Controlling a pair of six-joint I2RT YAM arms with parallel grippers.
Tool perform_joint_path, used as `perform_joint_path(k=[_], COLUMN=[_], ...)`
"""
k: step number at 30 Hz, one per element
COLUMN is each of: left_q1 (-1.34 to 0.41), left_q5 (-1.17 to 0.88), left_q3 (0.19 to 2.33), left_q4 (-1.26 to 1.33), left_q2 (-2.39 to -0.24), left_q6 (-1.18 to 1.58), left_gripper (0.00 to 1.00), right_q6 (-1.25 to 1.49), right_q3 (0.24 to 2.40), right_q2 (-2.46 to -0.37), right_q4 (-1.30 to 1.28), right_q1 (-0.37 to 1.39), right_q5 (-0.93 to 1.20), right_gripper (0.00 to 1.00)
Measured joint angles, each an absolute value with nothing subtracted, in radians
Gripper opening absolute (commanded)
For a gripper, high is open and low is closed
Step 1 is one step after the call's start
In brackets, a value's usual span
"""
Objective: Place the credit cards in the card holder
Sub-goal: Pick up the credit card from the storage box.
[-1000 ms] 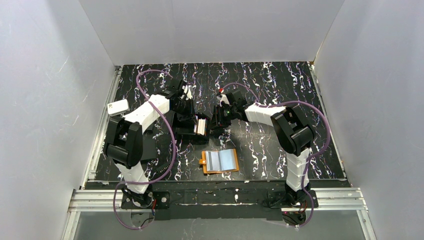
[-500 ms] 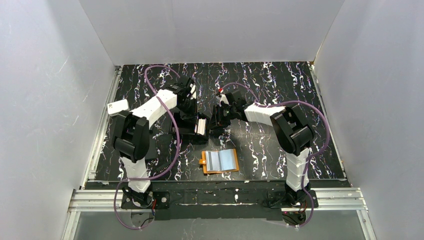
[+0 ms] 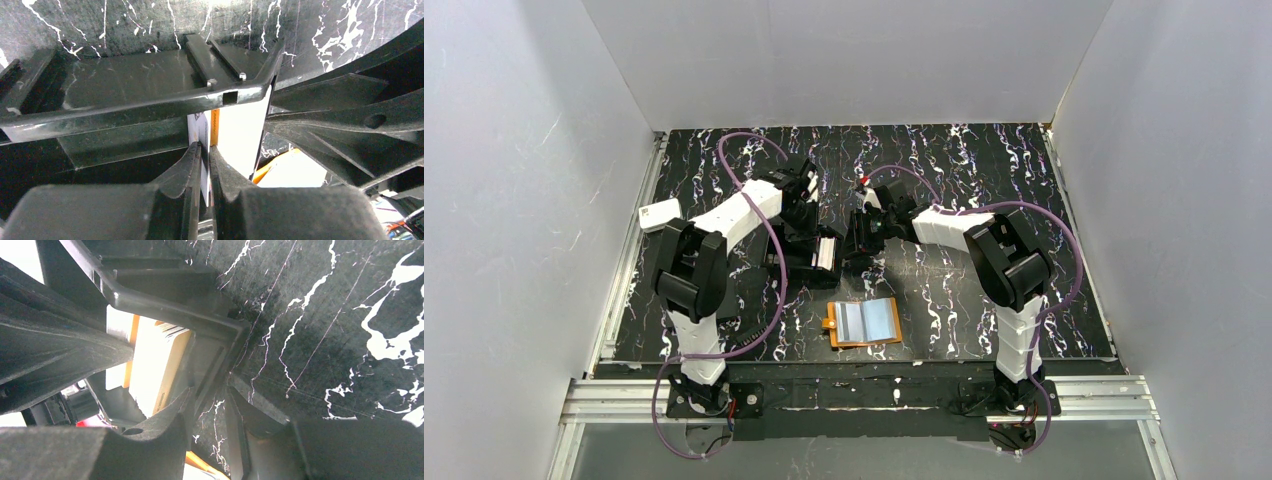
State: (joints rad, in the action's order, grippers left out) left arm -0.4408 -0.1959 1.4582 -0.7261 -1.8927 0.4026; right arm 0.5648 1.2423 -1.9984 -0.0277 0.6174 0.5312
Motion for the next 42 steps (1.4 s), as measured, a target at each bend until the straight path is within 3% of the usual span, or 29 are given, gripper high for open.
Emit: perform_joint_path(k=[14,18,20,22,27,31,34,39,42], left_q1=[-0.469,-0.469,-0.468,-0.468,-0.467,-0.467,-0.466,-0.467,-0.463], left_q5=[-0.141,-0.146,-0.148,-0.151,-0.158,-0.161,-0.183,-0.197,-0.189], left_q3=[1.464,1.467,1.468,1.469,1.469,1.469,1.469,1.469,1.469], left_q4=[-0.727,-0.727,-0.727,-0.727,-0.727,-0.727,-0.722,-0.716,-0.719], left_q2=[-1.893,-1.893,-1.893,-1.893,-1.893,-1.893,-1.893,-1.893,-1.893], left_q6=[0.399,0.395,0.393,0.392,0.386,0.384,0.384,0.381,0.375], left_gripper=[0.00,0.11,0.09,0.00,0.00,0.14,0.18,0.01,0.00], right_q6=[0.565,0.565,0.564,0.564,0.565,0.564,0.565,0.565,0.565], right_q3=[1.247,1.247,1.247,1.247,1.247,1.247,1.247,1.247,1.247], right_q2=[-2.003,-2.003,-2.003,-2.003,-2.003,-2.003,-2.003,-2.003,-2.003], right_q4=[-0.028,-0.028,-0.028,-0.028,-0.028,-0.028,-0.027,-0.028,-0.028], right_q1=[0.617,0.617,0.617,0.617,0.617,0.617,0.617,0.618,0.618], right_q5=[0.535,0.535,0.535,0.535,0.535,0.535,0.535,0.535,0.536], right_gripper=[0.37,0.37,0.37,0.37,0.37,0.37,0.37,0.37,0.37])
